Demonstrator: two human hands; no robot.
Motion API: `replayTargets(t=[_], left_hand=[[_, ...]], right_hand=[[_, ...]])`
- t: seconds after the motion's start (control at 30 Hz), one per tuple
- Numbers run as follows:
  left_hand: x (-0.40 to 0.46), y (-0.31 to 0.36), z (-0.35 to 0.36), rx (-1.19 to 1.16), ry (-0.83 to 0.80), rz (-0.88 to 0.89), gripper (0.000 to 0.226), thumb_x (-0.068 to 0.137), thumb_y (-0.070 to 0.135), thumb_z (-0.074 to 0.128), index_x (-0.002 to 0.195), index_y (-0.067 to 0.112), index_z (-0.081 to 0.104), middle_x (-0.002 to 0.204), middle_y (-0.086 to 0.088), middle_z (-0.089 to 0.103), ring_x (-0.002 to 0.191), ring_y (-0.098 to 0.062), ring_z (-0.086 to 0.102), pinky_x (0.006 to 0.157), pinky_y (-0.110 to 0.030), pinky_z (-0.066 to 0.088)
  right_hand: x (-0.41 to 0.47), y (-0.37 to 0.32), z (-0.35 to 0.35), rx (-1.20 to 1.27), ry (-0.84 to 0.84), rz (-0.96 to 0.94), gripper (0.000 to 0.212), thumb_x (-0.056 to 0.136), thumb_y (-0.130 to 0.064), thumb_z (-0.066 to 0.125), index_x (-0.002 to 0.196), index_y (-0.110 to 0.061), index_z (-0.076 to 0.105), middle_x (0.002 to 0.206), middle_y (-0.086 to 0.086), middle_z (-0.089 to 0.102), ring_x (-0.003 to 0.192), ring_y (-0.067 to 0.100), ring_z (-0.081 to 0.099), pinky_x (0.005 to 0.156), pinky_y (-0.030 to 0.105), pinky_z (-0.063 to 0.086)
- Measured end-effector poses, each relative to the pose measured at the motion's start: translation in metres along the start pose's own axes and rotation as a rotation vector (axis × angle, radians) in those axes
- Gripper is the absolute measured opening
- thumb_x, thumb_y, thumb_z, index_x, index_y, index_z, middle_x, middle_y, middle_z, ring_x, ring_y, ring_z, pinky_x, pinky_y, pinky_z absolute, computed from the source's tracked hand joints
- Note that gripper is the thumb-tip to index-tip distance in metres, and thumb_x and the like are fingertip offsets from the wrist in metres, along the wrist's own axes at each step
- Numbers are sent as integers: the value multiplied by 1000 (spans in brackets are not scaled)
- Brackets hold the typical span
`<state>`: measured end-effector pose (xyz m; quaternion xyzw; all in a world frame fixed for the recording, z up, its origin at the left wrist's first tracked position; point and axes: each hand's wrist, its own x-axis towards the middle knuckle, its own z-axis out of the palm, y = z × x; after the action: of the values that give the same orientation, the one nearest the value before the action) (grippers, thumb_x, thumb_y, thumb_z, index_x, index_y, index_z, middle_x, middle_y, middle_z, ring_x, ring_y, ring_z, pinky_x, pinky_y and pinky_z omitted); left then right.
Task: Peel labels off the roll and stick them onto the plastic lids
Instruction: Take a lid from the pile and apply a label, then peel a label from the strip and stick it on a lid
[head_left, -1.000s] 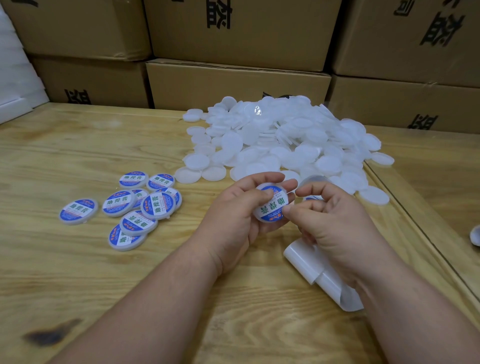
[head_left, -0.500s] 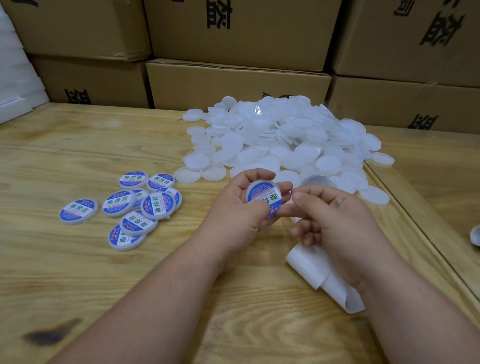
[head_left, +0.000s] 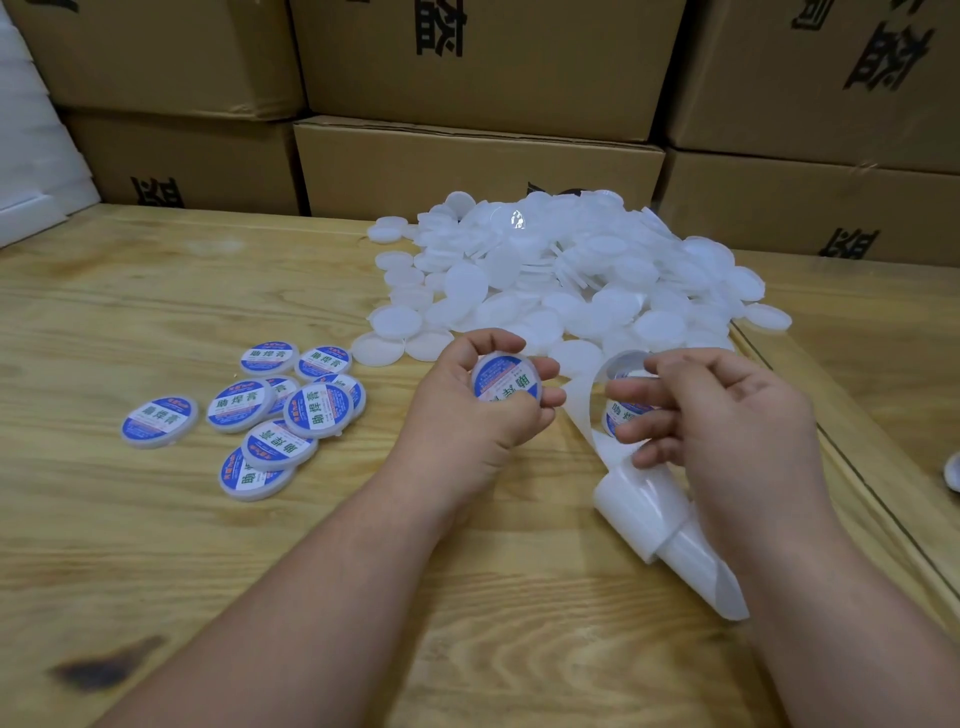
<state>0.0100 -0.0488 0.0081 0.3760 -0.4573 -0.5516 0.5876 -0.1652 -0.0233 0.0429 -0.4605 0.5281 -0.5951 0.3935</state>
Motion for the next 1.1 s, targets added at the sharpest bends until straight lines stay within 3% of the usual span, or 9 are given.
replayTargets(t=[0.13,0.27,0.4,0.6,0.7,0.8,0.87,0.97,1.1], left_hand=[[-1,3,1,-27,33,-28,39,83,3,80,112,20,60,97,-5,79,80,-22,77,69,-29,61],[0,6,0,32,74,-43,13,101,23,62,114,22,64,94,-3,79,80,-21,77,63,-28,61],[4,7,-6,48,90,-46,21,107,35,50,116,22,63,94,-5,79,83,-23,78,60,-30,61],[5,10,-16,75,143,13,44,108,51,30,116,22,61,92,-8,79,82,-27,78,56,-31,61],[7,15,-29,320,258,147,35,109,43,37,106,24,67,86,10,77,78,-7,74,59,-19,57],[10,22,-49,563,369,248,12,98,38,64,90,36,73,84,28,72,78,10,66,62,-4,44],[11,28,-63,595,460,261,3,87,39,77,89,37,75,80,26,73,75,6,67,63,-9,48],[11,37,-84,652,613,244,11,83,46,79,85,36,77,77,23,72,72,-1,69,60,-28,56],[11,44,-106,787,713,146,20,91,51,68,84,33,75,71,16,69,62,10,62,37,-11,39]], right_hand=[[0,-1,-3,56,8,-41,14,96,-15,58,88,-11,68,82,10,79,54,20,66,44,24,49],[1,0,-4,89,-1,-72,15,93,-15,58,84,-14,69,81,13,78,52,20,64,43,25,48],[1,-1,-2,109,-4,-86,21,86,-20,58,72,-24,74,80,14,77,50,21,62,42,27,47],[2,-1,-3,131,11,-98,23,84,-19,58,71,-28,75,78,15,76,47,20,59,41,26,45],[4,-1,-5,151,36,-98,18,85,-20,60,74,-24,74,77,16,76,46,20,58,40,26,44],[6,0,-8,169,59,-100,13,86,-19,60,79,-19,70,75,17,75,45,20,56,39,26,42],[7,1,-9,170,64,-105,13,86,-19,60,79,-19,71,74,16,74,44,19,55,39,25,41],[7,2,-9,161,64,-114,17,87,-21,60,77,-22,74,74,15,74,44,18,54,39,25,41],[7,3,-8,154,53,-122,16,85,-25,61,78,-25,76,74,15,74,44,19,53,40,25,41]])
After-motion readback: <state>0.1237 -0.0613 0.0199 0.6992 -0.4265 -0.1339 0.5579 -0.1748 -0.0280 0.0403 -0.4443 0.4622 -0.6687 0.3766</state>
